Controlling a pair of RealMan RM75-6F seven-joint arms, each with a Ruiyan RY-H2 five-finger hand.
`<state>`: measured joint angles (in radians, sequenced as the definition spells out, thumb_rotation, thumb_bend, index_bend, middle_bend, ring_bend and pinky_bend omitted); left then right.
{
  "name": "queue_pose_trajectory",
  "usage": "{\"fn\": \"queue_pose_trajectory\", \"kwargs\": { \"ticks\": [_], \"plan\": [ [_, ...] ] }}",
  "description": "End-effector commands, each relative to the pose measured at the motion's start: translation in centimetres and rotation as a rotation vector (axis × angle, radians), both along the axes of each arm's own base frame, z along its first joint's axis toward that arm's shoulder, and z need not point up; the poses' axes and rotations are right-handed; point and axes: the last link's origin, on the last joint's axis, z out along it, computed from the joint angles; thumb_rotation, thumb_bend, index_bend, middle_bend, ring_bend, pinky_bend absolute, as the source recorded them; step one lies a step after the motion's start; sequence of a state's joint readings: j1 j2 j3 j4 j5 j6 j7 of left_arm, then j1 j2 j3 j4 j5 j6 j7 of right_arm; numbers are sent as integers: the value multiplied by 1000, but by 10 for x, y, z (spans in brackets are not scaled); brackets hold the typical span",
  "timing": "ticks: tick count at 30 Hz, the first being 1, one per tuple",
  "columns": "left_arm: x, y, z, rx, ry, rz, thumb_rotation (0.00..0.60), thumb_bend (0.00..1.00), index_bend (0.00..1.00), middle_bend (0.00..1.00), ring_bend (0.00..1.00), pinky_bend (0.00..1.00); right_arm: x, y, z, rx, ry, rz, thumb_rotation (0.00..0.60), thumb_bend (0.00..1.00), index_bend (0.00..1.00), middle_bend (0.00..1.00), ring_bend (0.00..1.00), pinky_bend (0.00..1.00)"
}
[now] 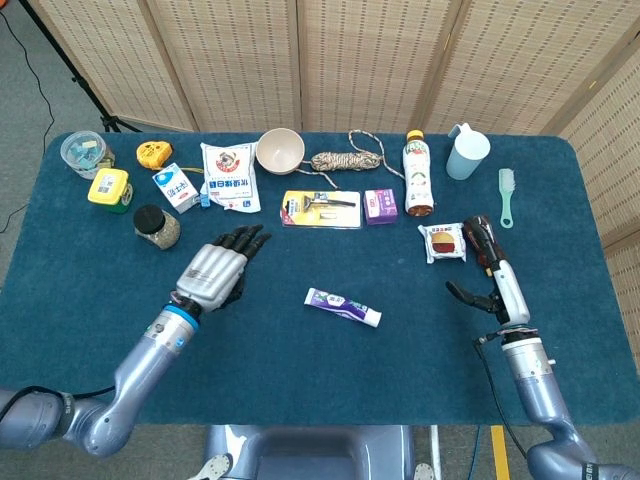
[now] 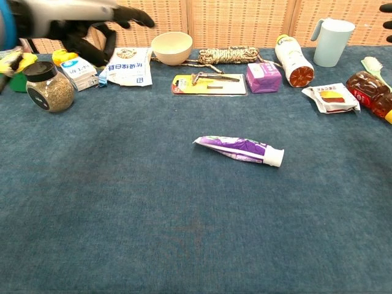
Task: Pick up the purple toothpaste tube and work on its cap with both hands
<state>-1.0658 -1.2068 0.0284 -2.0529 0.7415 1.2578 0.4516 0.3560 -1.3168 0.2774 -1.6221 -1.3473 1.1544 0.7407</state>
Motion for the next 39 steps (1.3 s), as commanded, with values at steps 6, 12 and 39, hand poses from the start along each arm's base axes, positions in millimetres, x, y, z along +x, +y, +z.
{"fn": "queue_pose_trajectory", "kwargs": {
  "ticks": [6,12,39],
  "plan": [
    [-80,-36,57,181,10,76,578,935,62,8,0,136,-23,-1,14,-47,252,-8,592,0,0,0,0,0],
    [-125,-60,85,274,18,137,576,934,186,99,45,137,-47,11,27,-92,444,-53,600,0,0,0,0,0],
    [-211,-142,106,439,12,214,577,935,261,142,105,139,-86,113,76,-197,982,-237,600,0,0,0,0,0]
  ]
}}
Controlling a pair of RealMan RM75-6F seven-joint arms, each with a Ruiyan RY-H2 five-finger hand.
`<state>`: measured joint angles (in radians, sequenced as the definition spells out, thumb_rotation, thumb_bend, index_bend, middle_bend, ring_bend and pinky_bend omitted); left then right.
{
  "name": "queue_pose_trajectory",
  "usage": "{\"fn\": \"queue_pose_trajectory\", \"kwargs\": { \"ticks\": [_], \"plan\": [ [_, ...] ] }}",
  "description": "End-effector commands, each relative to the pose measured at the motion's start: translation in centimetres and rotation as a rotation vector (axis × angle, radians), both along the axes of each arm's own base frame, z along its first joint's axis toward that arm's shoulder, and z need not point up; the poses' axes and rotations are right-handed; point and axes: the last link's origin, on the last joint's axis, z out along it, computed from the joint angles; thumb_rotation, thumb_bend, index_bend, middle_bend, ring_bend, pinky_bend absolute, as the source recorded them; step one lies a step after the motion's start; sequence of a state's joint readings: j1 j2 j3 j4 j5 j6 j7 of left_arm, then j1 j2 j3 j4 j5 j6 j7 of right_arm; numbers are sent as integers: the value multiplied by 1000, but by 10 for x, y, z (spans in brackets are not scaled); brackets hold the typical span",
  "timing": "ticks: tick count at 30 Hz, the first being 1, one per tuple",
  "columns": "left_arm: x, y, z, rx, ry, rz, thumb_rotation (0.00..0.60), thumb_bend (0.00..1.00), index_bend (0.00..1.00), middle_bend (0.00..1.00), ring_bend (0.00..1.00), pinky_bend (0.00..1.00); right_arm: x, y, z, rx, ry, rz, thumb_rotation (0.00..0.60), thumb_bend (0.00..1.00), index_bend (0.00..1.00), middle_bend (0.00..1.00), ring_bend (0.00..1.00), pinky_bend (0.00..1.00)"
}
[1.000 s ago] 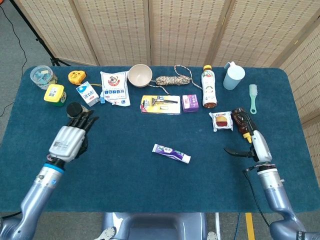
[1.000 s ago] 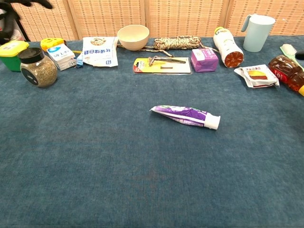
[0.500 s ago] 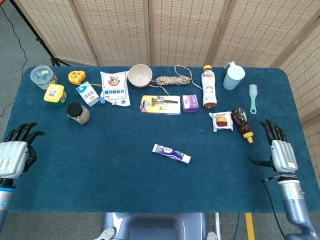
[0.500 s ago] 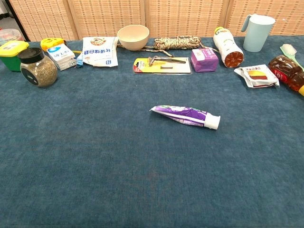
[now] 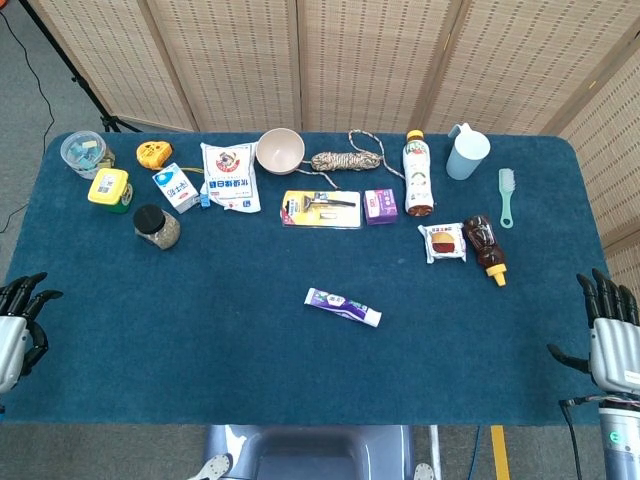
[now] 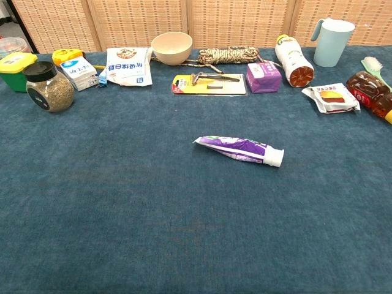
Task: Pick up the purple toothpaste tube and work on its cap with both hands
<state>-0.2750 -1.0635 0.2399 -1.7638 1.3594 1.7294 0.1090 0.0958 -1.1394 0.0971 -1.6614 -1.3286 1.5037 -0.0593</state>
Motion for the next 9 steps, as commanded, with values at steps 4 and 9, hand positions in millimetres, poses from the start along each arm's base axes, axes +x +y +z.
{"fn": "queue_pose_trajectory", "kwargs": {
  "ticks": [4,9],
  "plan": [
    [1,-11,-1,12,-26,-16,577,935,261,142,105,139,-1,18,7,4,7,-20,600,0,0,0,0,0],
    [2,-12,-4,1,-29,-17,578,934,261,142,105,139,1,21,10,2,-3,-7,600,0,0,0,0,0]
  ]
}}
